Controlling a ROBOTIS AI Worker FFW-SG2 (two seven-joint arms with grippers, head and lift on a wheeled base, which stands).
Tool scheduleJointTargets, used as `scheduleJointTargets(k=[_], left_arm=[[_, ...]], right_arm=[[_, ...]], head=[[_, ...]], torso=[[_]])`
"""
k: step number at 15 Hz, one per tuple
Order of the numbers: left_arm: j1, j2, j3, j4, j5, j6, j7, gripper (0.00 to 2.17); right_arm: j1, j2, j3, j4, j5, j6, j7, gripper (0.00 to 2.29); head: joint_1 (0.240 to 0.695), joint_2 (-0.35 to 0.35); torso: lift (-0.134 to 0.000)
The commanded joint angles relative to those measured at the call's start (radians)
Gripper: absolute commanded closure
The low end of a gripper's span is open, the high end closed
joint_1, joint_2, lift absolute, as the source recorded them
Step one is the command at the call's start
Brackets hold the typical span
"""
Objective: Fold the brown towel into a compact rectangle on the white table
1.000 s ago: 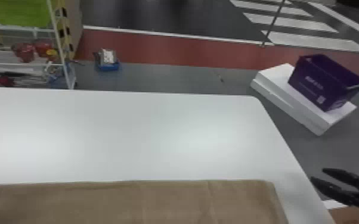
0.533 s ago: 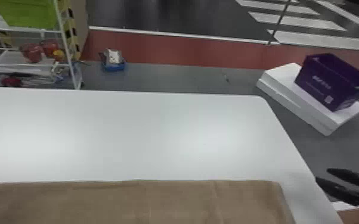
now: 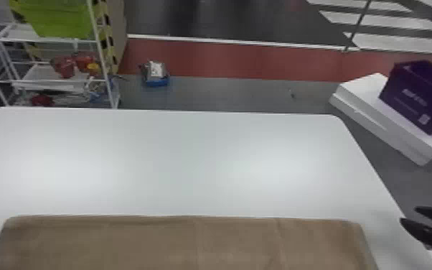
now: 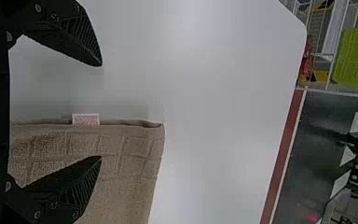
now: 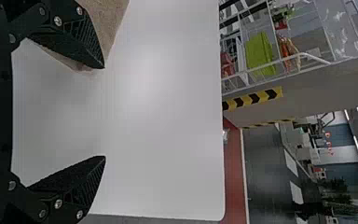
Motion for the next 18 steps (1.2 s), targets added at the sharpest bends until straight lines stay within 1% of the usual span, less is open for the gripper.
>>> scheduleJointTargets(k=[1,4,6,10,14,18], left_arm=[[0.007,-0.003,-0.021,-0.002,-0.023,-0.001,0.001,0.21],[0.013,-0.003,-0.052,-0.005,-0.036,-0.001,0.012,0.21],[0.013,-0.003,-0.063,0.003,-0.037,-0.038,0.034,0.21],[0.018,-0.003,-0.095,0.009,-0.091,-0.081,0.074,0.21],[0.020,-0.003,-0.106,0.007,-0.126,-0.072,0.072,0.21],[0.015,-0.003,-0.112,0.007,-0.143,-0.047,0.060,0.22]], right_arm=[[0.007,-0.001,-0.005,0.002,-0.001,-0.011,0.003,0.22],[0.011,-0.001,-0.011,0.002,-0.013,-0.014,0.003,0.22],[0.011,-0.001,-0.012,0.002,-0.013,-0.014,0.003,0.22],[0.019,0.001,-0.017,0.002,-0.015,-0.017,0.003,0.22],[0.020,-0.002,-0.031,0.007,-0.024,-0.032,0.003,0.22],[0.019,-0.001,-0.028,0.018,-0.035,-0.054,0.003,0.22]], head=[[0.695,-0.137],[0.695,-0.149],[0.695,-0.161],[0.695,-0.157],[0.695,-0.157],[0.695,-0.163]], torso=[[-0.123],[-0.123],[-0.123],[-0.123],[-0.123],[-0.123]])
